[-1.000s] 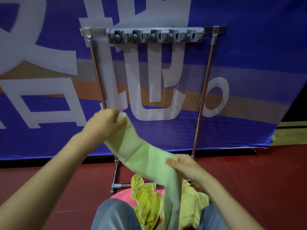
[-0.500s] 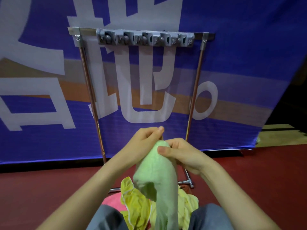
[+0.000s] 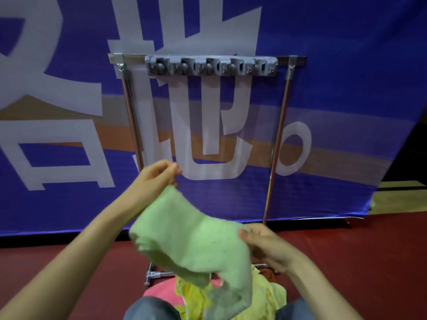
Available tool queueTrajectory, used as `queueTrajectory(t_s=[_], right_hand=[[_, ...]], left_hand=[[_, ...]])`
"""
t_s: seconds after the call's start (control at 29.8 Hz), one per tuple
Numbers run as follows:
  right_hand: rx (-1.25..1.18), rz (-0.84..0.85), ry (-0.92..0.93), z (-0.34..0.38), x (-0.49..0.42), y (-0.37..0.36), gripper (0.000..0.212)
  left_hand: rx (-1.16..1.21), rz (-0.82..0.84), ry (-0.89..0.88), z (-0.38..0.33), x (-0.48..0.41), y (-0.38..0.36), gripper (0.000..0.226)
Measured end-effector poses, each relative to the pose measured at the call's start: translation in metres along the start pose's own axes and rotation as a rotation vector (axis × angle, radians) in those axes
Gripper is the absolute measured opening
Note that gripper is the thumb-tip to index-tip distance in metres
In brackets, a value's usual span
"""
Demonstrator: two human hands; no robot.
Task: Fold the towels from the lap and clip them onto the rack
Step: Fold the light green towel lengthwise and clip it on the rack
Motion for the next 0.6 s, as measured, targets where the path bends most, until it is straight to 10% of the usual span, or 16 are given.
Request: queueTrajectory(t_s=[0.17, 0.34, 0.6], right_hand=[[0.042, 0.007, 0.069, 0.056, -0.004, -0.006, 0.063], [0.098, -0.026, 0.074, 0.086, 0.000, -0.009, 0.018], [0.032, -0.219, 0.082, 0.106, 0.021, 0.031, 0.034]], left_hand=[[-0.024, 0.464, 0.341, 0.050, 0.035, -0.048, 0.051], [0.227, 0.424, 0.234, 0.004, 0.018, -0.092, 0.091], [0.297, 0.512, 0.198, -0.039, -0.002, -0.115, 0.054]])
Point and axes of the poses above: each hand's wrist, its own x-axis away from the middle knuckle, its own y-axis out of the back of the hand, z = x × y, the point moved 7 cm from there along -x, towards the middle knuckle, and after that the axes turned 10 degrees about -y, right-handed, at the moved point
